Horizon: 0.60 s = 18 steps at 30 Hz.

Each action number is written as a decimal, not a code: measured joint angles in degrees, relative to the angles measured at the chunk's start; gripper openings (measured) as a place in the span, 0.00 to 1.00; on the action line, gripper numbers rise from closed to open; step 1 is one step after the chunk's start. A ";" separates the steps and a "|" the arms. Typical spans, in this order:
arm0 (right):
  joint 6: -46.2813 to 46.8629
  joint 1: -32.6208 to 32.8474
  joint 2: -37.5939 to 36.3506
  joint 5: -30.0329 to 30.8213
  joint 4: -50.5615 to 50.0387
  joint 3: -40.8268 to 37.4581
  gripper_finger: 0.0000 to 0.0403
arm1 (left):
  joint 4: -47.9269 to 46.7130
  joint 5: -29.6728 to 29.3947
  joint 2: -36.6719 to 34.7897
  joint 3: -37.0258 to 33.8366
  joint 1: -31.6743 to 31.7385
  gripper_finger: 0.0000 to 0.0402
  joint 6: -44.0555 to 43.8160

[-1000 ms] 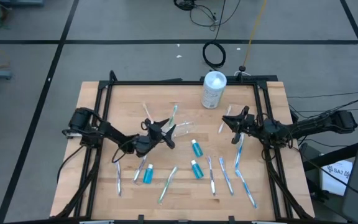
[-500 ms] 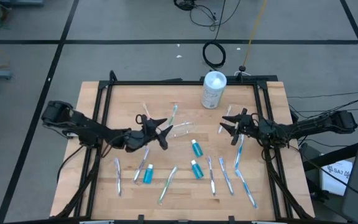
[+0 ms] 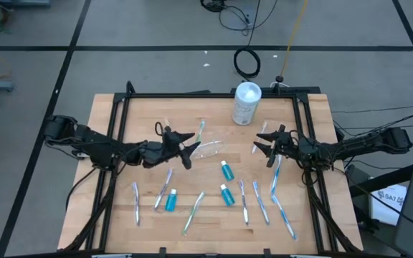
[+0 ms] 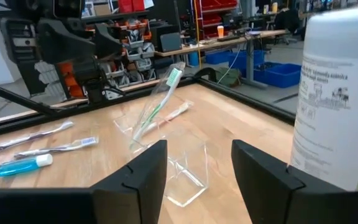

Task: Pick & Place toothbrushing station
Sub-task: Put the left blue mouthwash into the transparent organizer

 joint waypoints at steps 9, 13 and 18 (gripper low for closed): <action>0.18 0.00 0.00 0.00 -0.02 0.00 0.43 | -1.18 7.94 -1.10 3.18 3.93 0.53 3.28; -1.89 -0.10 0.01 0.13 1.62 0.00 0.42 | -9.42 9.62 -2.84 8.04 4.06 0.53 4.50; -2.63 -0.11 -0.02 0.20 4.31 0.00 0.42 | -28.92 9.21 -4.22 14.57 3.65 0.53 3.60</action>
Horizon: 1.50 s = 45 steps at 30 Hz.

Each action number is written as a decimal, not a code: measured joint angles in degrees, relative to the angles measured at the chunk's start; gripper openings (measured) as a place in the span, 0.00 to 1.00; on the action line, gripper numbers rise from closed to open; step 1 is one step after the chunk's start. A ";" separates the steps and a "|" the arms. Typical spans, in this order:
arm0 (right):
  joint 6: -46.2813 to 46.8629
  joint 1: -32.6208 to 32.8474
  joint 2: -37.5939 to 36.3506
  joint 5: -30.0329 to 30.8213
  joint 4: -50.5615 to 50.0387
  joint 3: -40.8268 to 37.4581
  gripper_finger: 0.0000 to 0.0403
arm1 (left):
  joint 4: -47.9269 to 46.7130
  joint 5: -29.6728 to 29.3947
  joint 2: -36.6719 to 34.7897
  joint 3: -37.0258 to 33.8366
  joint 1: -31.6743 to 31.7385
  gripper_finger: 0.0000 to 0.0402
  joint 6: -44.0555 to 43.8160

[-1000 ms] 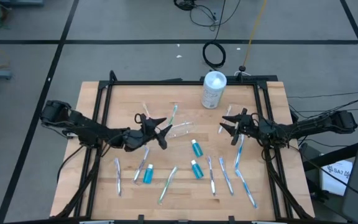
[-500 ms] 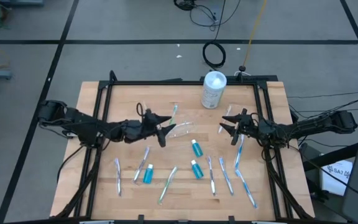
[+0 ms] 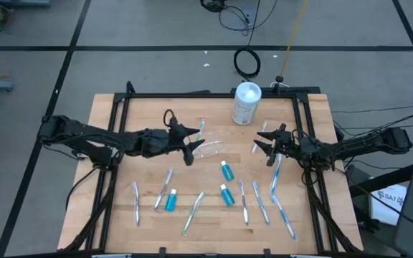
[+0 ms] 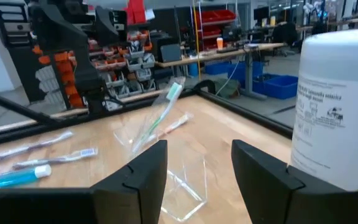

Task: Pick & Place toothbrushing station
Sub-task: Put the left blue mouthwash into the transparent organizer

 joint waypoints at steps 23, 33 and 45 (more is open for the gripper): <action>0.65 -0.01 0.46 -0.16 3.48 0.00 0.42 | -39.09 -3.49 -15.40 4.01 -0.39 0.53 -11.55; 0.77 0.04 0.41 -5.27 5.13 0.39 0.42 | -39.47 -6.19 -22.13 -7.66 -0.37 0.53 -20.14; 2.73 2.16 8.73 -9.11 1.13 7.65 0.42 | -32.32 -5.79 -21.52 -12.44 -0.22 0.53 -22.82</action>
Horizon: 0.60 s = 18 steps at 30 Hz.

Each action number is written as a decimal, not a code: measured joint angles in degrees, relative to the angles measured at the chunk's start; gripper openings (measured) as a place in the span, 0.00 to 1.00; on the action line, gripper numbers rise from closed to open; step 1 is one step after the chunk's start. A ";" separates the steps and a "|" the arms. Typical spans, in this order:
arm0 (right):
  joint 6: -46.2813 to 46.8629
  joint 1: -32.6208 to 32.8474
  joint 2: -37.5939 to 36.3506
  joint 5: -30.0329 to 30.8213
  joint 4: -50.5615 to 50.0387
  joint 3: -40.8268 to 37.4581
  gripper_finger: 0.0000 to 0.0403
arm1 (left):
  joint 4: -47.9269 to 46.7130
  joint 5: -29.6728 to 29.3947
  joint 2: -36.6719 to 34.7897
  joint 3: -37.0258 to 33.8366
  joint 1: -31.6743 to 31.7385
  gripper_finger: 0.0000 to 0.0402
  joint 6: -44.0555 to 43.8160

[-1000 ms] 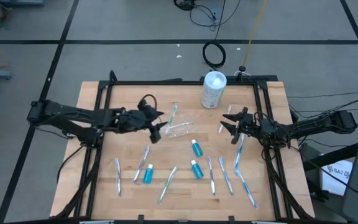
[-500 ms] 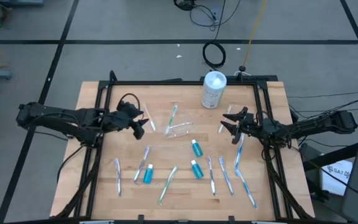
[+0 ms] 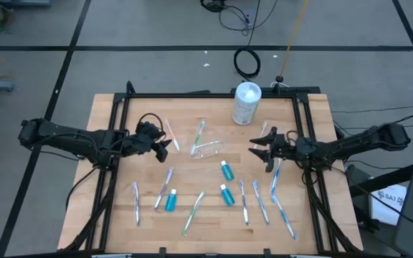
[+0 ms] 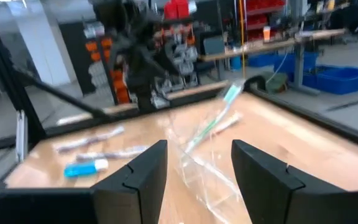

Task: Pick & Place toothbrushing station
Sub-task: Put the left blue mouthwash into the transparent organizer

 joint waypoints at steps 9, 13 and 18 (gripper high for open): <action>0.31 0.00 11.67 0.04 0.47 6.47 0.42 | -0.23 5.83 0.04 0.00 -0.17 0.53 -3.60; 0.31 -0.26 14.85 0.04 0.28 7.93 0.42 | -0.28 10.44 0.04 0.00 -1.39 0.53 -5.73; 0.29 -0.31 16.75 0.09 0.19 8.13 0.42 | -0.25 11.75 0.04 0.00 -6.16 0.53 -10.67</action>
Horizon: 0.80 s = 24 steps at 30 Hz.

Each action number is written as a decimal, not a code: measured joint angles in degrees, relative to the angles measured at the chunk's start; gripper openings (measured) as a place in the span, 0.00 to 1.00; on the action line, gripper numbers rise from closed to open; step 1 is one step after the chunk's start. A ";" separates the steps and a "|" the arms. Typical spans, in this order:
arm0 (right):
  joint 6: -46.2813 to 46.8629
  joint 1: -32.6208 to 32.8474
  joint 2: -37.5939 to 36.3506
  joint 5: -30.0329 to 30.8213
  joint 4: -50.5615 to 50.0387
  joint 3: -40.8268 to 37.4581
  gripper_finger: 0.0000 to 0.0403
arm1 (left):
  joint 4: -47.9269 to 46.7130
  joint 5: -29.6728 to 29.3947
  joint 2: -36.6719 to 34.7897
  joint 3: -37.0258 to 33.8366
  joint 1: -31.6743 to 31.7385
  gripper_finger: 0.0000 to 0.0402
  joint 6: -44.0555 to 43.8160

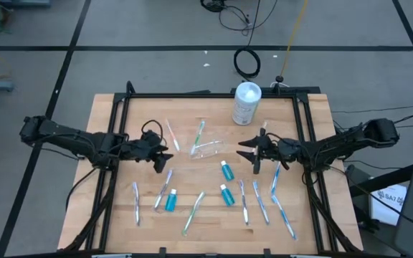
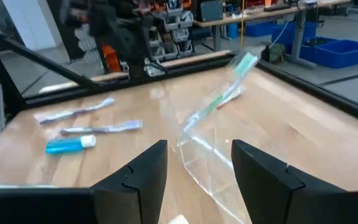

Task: Pick & Place toothbrushing station
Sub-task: Put the left blue mouthwash into the transparent organizer

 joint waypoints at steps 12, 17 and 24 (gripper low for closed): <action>-0.01 0.00 0.22 0.00 0.98 0.00 0.42 | 11.87 -0.70 7.31 0.00 -15.18 0.53 -7.06; 1.46 0.00 0.22 0.00 0.96 0.02 0.42 | 12.24 1.65 16.17 0.00 -17.54 0.53 -14.93; 5.58 0.00 0.22 0.00 1.03 0.02 0.42 | 12.37 6.36 23.46 0.80 -19.15 0.53 -22.58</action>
